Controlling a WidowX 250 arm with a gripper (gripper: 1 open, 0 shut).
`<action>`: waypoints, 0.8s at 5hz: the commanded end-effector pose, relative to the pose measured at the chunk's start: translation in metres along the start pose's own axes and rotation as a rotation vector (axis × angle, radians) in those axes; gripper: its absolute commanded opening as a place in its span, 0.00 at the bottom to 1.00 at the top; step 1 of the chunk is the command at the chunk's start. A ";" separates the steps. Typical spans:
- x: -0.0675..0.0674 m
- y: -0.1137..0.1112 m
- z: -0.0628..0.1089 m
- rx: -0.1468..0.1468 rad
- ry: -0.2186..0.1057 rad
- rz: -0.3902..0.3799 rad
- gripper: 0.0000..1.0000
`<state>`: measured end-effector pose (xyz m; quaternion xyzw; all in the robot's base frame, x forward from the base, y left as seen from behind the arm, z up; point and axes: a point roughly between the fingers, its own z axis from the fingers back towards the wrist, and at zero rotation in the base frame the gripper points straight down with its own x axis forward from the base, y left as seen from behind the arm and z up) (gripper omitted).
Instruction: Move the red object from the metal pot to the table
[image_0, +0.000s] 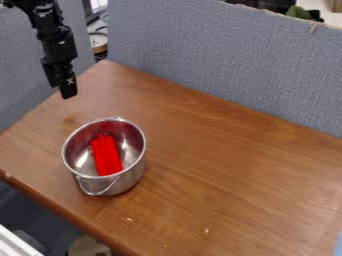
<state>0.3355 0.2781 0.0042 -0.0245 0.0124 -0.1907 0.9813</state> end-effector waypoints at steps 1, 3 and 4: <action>0.002 -0.012 0.027 0.103 -0.058 -0.016 1.00; -0.011 -0.047 0.016 0.128 -0.038 -0.057 1.00; -0.020 -0.060 0.009 0.136 -0.041 -0.100 1.00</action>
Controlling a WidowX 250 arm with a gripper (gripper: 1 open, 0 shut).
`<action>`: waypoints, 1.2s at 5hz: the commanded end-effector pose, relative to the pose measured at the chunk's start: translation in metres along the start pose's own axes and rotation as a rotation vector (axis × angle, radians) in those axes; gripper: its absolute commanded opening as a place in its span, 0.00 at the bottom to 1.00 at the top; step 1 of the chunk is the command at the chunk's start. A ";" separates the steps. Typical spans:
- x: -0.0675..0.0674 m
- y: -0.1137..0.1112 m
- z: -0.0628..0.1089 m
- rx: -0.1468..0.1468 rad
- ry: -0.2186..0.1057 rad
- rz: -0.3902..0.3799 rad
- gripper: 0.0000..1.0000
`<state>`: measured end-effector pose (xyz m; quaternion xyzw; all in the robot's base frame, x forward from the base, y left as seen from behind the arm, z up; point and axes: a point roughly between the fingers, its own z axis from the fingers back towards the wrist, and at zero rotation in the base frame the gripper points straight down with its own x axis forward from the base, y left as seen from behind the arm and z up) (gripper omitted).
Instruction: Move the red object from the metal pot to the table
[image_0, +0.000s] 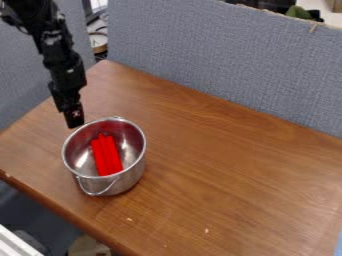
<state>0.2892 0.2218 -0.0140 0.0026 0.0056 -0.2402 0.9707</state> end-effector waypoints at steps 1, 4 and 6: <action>-0.006 -0.002 0.025 0.094 -0.040 -0.049 1.00; 0.007 0.020 0.023 0.095 -0.055 -0.118 1.00; 0.003 0.031 0.045 0.085 -0.064 0.063 1.00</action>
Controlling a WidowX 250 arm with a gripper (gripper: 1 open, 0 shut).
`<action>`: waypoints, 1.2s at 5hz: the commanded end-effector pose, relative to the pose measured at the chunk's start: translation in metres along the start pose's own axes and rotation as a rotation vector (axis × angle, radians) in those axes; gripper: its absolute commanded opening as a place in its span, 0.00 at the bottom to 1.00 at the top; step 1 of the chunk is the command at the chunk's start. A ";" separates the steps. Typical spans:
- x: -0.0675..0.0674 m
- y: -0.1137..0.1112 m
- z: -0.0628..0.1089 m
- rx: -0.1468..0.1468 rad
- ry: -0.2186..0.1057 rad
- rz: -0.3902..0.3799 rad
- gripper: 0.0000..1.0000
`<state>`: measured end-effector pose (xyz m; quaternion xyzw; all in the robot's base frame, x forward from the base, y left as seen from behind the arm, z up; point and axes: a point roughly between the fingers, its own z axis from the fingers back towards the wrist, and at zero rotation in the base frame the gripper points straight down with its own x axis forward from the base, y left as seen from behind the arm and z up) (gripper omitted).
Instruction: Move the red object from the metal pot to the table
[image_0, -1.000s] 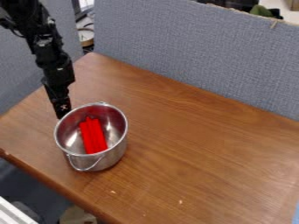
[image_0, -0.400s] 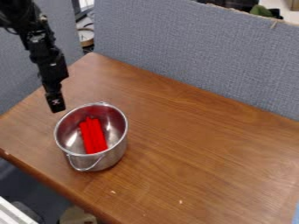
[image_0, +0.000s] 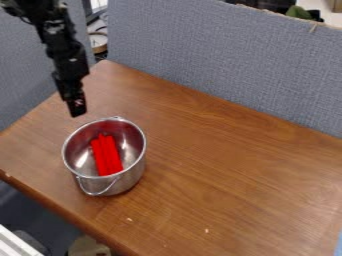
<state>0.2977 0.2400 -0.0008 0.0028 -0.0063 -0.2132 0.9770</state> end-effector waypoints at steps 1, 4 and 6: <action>-0.015 0.020 0.035 0.090 -0.017 0.113 1.00; -0.069 0.016 -0.033 0.115 -0.052 0.086 1.00; -0.009 0.036 -0.004 0.109 -0.120 -0.155 0.00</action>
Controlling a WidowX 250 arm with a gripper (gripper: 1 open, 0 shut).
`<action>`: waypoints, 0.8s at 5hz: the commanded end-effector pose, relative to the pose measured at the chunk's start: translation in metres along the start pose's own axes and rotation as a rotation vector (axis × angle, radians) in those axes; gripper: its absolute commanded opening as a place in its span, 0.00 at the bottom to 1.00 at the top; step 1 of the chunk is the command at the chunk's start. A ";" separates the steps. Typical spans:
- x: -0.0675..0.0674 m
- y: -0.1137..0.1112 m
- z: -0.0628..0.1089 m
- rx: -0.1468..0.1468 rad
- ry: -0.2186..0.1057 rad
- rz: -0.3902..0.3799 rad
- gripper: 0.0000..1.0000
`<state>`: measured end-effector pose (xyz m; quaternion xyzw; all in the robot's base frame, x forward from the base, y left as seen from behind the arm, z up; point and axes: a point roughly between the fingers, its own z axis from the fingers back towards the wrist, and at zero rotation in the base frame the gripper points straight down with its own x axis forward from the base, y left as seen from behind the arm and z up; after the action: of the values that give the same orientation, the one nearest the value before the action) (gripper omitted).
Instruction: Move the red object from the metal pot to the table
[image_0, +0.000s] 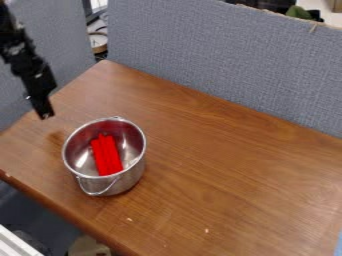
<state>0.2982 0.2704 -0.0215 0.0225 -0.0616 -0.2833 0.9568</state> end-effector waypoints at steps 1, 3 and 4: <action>0.014 -0.014 0.010 0.023 -0.026 -0.170 1.00; 0.012 -0.043 0.012 0.023 -0.023 -0.117 1.00; 0.008 -0.050 0.012 0.043 -0.008 0.066 1.00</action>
<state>0.2665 0.2201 -0.0394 0.0067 -0.0491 -0.2489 0.9673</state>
